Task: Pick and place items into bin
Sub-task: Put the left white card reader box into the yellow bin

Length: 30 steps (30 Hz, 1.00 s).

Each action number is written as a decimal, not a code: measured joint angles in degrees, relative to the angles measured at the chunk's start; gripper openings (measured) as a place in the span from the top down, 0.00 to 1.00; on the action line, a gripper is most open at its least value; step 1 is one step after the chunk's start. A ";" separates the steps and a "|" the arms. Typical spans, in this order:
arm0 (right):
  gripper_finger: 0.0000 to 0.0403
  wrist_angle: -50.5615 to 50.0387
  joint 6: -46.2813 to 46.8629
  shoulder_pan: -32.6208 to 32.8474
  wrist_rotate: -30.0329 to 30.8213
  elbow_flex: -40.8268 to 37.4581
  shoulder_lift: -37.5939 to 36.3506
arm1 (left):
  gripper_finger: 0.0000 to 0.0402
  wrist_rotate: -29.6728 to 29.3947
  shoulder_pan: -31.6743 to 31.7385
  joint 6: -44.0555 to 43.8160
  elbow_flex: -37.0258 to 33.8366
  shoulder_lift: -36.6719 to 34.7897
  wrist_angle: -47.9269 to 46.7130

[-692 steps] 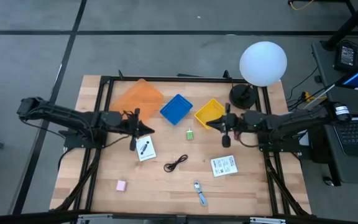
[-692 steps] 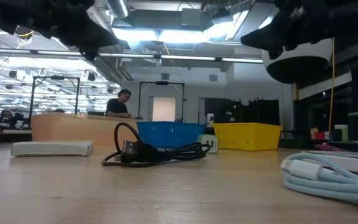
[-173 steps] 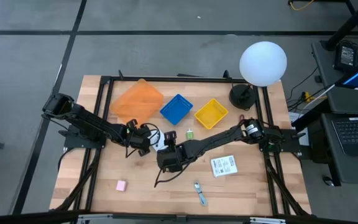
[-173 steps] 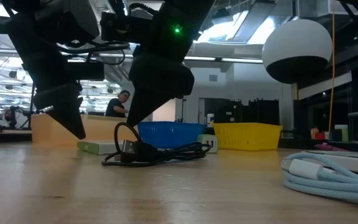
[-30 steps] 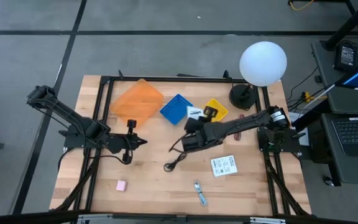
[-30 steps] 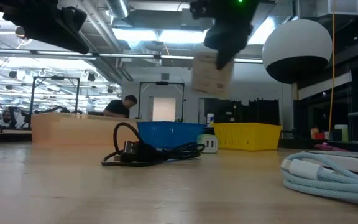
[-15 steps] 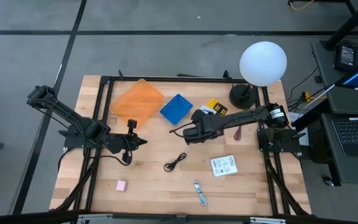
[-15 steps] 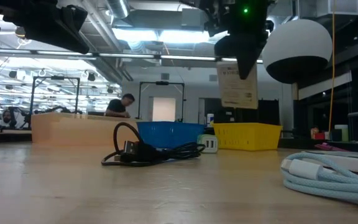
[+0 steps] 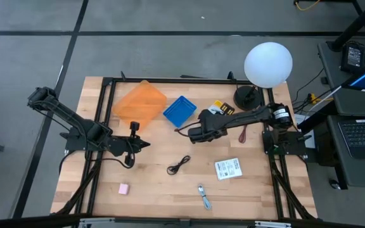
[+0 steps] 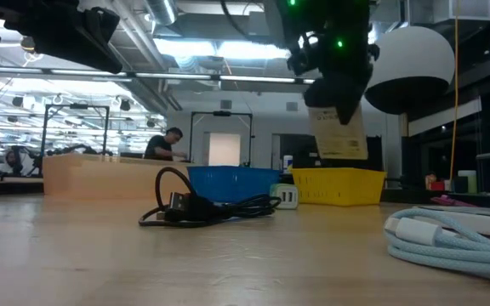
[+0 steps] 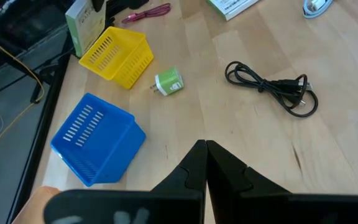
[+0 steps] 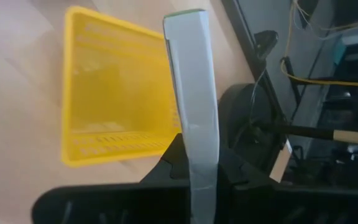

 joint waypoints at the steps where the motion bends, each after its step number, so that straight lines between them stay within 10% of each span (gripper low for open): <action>1: 0.98 -0.03 0.19 -0.38 0.00 -0.59 0.00 | 1.00 0.00 0.00 -0.20 0.00 0.00 0.02; 30: 0.98 7.37 -4.43 -3.59 -3.30 -3.63 0.00 | 1.00 0.00 0.01 -1.42 0.00 0.00 0.04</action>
